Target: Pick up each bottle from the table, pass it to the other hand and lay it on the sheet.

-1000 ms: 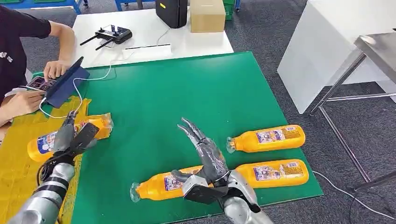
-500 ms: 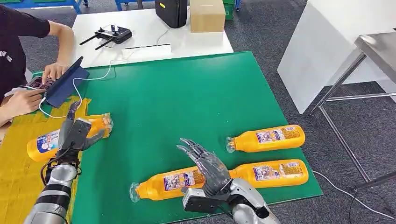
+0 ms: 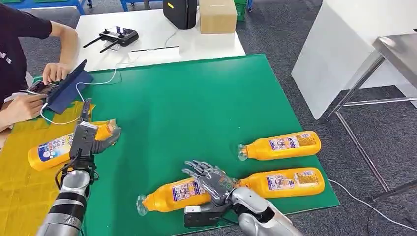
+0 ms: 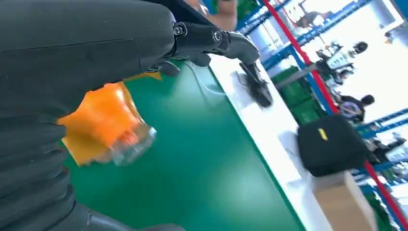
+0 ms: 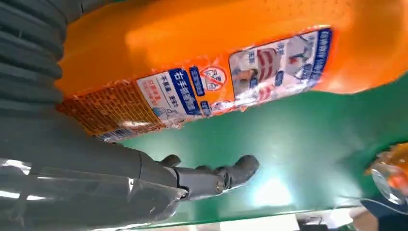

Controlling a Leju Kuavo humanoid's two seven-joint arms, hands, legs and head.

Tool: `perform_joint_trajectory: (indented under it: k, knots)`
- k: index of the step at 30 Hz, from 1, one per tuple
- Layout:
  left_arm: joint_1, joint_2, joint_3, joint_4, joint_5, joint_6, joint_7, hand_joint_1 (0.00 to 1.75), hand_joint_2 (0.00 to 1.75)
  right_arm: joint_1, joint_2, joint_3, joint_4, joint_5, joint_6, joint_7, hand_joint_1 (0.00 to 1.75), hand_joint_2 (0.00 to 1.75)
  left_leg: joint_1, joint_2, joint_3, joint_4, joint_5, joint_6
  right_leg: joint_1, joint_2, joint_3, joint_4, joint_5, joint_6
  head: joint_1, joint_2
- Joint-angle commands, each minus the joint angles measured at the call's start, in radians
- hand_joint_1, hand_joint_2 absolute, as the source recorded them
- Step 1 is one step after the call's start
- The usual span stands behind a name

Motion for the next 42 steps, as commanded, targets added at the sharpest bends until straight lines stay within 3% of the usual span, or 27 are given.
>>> perform_joint_trajectory:
  k: [1, 4, 5, 6, 15, 16, 17, 18, 24, 26, 37, 42]
  knots:
    - [-0.045, -0.034, -0.08, 0.03, 0.027, 0.002, 0.007, 0.0, 1.75, -0.093, 0.074, 0.089, 0.348, -0.003, 0.018, 0.052, 0.0, 1.75, 0.003, -0.006, 0.005, -0.001, 0.0, -0.002, 0.002, -0.001, 0.007, -0.003, 0.0, -0.001, 0.0, 0.0]
    - [-0.048, -0.035, -0.087, 0.029, 0.031, 0.002, 0.006, 0.0, 1.75, -0.098, 0.082, 0.093, 0.371, -0.002, 0.018, 0.054, 0.0, 1.75, 0.003, -0.004, 0.007, -0.001, 0.0, -0.003, 0.002, 0.0, 0.008, -0.003, 0.001, -0.001, 0.0, 0.0]
    - [-0.048, -0.035, -0.092, 0.029, 0.033, 0.001, 0.005, 0.0, 1.75, -0.1, 0.091, 0.088, 0.389, -0.003, 0.007, 0.066, 0.1, 1.75, 0.002, -0.002, 0.009, -0.001, -0.001, -0.002, 0.002, 0.0, 0.009, -0.002, 0.001, -0.001, 0.0, 0.0]
    - [-0.045, -0.036, -0.098, 0.024, 0.039, 0.004, 0.005, 0.0, 1.75, -0.098, 0.103, 0.077, 0.403, 0.003, -0.017, 0.082, 0.61, 1.75, 0.002, -0.002, 0.01, 0.0, -0.001, -0.003, 0.002, 0.002, 0.01, -0.002, 0.001, -0.001, 0.0, 0.0]
    - [-0.042, -0.037, -0.099, 0.022, 0.039, 0.005, 0.005, 0.0, 1.75, -0.096, 0.106, 0.078, 0.404, 0.004, -0.02, 0.083, 0.61, 1.75, 0.002, -0.002, 0.011, -0.001, 0.0, -0.003, 0.002, 0.002, 0.011, -0.002, 0.002, -0.001, 0.0, 0.0]
    - [-0.04, -0.035, -0.101, 0.018, 0.04, 0.004, 0.006, 0.0, 1.75, -0.096, 0.109, 0.077, 0.409, 0.006, -0.022, 0.087, 1.69, 1.75, 0.003, -0.002, 0.012, -0.001, 0.0, -0.003, 0.002, 0.002, 0.012, -0.003, 0.002, -0.002, 0.0, 0.0]
    - [-0.038, -0.034, -0.103, 0.015, 0.043, 0.004, 0.007, 0.0, 1.75, -0.098, 0.111, 0.078, 0.417, 0.008, -0.022, 0.088, 1.75, 1.75, 0.003, -0.003, 0.012, -0.001, 0.0, -0.004, 0.002, 0.001, 0.012, -0.003, 0.002, -0.002, 0.0, 0.0]
    - [-0.037, -0.037, -0.115, 0.015, 0.054, 0.005, 0.008, 0.0, 1.75, -0.101, 0.115, 0.066, 0.426, 0.004, -0.026, 0.086, 1.69, 1.75, 0.002, 0.0, 0.014, -0.001, 0.0, -0.003, 0.002, 0.002, 0.013, -0.003, 0.003, -0.003, 0.0, 0.0]
    - [-0.027, -0.035, -0.123, 0.009, 0.074, 0.011, 0.005, 0.0, 1.75, -0.094, 0.119, 0.037, 0.413, -0.001, -0.052, 0.086, 1.75, 1.75, 0.003, 0.0, 0.02, -0.001, 0.0, -0.003, 0.003, 0.002, 0.019, -0.003, 0.003, -0.004, 0.0, 0.0]
    - [-0.004, -0.033, -0.119, -0.022, 0.084, 0.012, 0.004, 0.0, 1.75, -0.061, 0.128, -0.022, 0.356, -0.026, -0.125, 0.076, 1.75, 1.75, 0.003, 0.001, 0.02, -0.001, 0.0, -0.004, 0.003, 0.003, 0.019, -0.003, 0.003, -0.004, 0.0, 0.0]
    - [0.005, -0.031, -0.119, -0.034, 0.084, 0.011, 0.005, 0.0, 1.75, -0.056, 0.128, -0.023, 0.339, -0.021, -0.124, 0.086, 1.75, 1.75, 0.002, 0.002, 0.02, -0.001, -0.001, -0.003, 0.002, 0.004, 0.019, -0.002, 0.002, -0.004, 0.0, 0.0]
    - [0.121, -0.028, -0.091, -0.198, 0.118, -0.032, 0.022, 0.0, 1.75, 0.119, 0.166, -0.246, 0.003, 0.034, -0.411, 0.038, 1.75, 1.75, 0.002, 0.002, 0.019, -0.001, -0.001, -0.003, 0.002, 0.004, 0.018, -0.002, 0.002, -0.004, 0.0, 0.0]
